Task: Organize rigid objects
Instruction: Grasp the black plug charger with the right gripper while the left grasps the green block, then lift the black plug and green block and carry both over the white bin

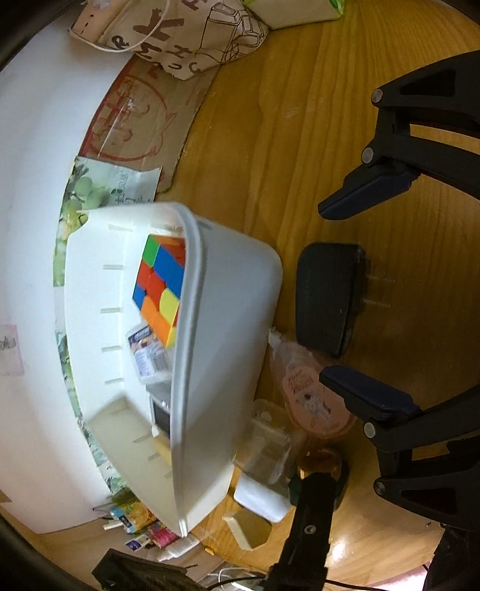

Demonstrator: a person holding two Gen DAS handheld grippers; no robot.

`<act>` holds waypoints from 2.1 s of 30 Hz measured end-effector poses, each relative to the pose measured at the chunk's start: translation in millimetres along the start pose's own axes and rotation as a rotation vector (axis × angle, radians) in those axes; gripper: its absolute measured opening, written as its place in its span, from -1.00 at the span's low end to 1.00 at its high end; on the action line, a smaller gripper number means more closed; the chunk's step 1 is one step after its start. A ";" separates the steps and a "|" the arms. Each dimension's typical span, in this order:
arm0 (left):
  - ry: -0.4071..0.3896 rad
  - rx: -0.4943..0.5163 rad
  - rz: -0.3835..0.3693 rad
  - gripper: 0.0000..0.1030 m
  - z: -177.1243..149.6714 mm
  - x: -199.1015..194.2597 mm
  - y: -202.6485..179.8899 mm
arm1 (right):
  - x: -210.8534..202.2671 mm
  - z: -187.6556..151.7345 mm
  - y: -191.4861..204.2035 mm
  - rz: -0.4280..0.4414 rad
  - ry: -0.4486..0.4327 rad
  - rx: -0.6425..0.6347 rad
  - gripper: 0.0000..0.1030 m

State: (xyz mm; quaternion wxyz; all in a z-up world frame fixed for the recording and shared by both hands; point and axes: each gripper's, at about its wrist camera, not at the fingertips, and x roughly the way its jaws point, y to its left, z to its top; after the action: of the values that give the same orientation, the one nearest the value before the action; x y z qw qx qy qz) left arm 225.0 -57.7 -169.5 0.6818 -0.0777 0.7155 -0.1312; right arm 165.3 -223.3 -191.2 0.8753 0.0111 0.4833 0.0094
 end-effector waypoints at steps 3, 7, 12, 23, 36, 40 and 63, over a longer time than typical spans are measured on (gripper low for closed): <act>0.012 -0.008 0.015 0.57 6.1 3.6 1.2 | 4.2 0.6 -5.8 0.012 0.009 0.016 0.59; 0.021 -0.023 0.033 0.57 13.4 8.8 -0.8 | 8.7 1.1 -7.2 0.017 0.013 0.004 0.59; 0.035 -0.047 0.048 0.53 20.4 17.6 -4.7 | 10.0 0.9 -9.4 0.031 0.010 0.004 0.58; 0.026 -0.078 0.065 0.13 29.1 22.2 -11.3 | 8.4 4.0 -12.2 0.062 0.002 -0.034 0.29; 0.035 -0.127 0.014 0.03 13.2 18.2 13.6 | 3.6 -1.1 -6.2 0.054 0.027 -0.065 0.28; 0.042 -0.148 0.011 0.03 4.1 19.5 23.8 | -0.2 -7.1 -1.3 0.048 0.037 -0.084 0.28; -0.011 -0.291 -0.040 0.03 -62.1 4.0 95.1 | -40.2 -38.9 67.5 0.069 0.021 -0.322 0.28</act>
State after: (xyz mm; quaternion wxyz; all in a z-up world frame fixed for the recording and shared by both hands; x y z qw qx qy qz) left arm 169.3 37.0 -199.0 0.6644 -0.1906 0.7216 -0.0395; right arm 110.6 -156.5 -176.0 0.8597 -0.1128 0.4842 0.1171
